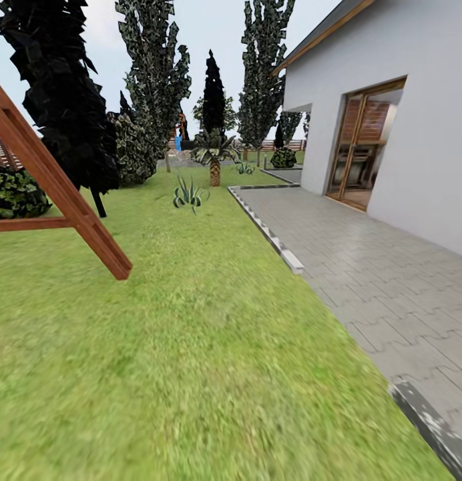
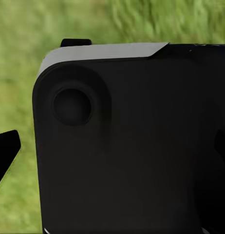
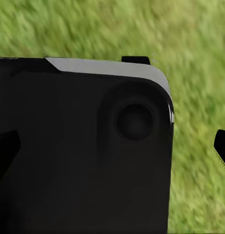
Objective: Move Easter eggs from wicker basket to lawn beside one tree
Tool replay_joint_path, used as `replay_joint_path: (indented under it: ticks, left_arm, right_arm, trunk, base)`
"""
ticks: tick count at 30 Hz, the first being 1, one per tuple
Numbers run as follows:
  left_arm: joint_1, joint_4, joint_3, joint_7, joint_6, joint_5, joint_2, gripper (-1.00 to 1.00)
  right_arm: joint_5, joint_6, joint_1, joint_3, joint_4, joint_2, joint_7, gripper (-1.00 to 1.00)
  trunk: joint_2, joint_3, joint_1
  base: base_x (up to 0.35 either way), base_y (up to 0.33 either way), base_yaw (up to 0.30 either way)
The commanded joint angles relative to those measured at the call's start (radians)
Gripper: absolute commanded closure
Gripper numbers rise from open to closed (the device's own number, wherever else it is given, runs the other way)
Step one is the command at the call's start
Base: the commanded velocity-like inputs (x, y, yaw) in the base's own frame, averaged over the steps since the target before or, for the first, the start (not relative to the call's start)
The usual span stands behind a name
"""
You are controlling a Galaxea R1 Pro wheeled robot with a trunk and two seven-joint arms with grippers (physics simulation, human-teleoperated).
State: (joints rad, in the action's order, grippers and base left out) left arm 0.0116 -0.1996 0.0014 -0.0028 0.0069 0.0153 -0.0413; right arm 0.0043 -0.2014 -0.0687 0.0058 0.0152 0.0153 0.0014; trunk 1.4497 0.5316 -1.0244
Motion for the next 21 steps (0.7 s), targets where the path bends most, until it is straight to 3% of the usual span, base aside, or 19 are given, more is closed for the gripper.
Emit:
replay_joint_path:
  ticks: [1, 21]
  left_arm:
    - [0.001, -0.002, 0.0, 0.0, 0.001, 0.002, 0.0, -1.0]
    - [0.001, -0.002, 0.0, 0.001, 0.001, 0.002, 0.0, -1.0]
  right_arm:
    - [0.0, -0.004, -0.001, 0.0, 0.002, 0.0, 0.0, -1.0]
    - [0.0, -0.005, -0.001, 0.002, -0.004, 0.005, 0.0, -1.0]
  trunk:
    - [0.0, 0.001, -0.001]
    - [0.0, 0.001, -0.001]
  base:
    - [0.326, 0.012, 0.0]
    - [0.329, 0.001, 0.0]
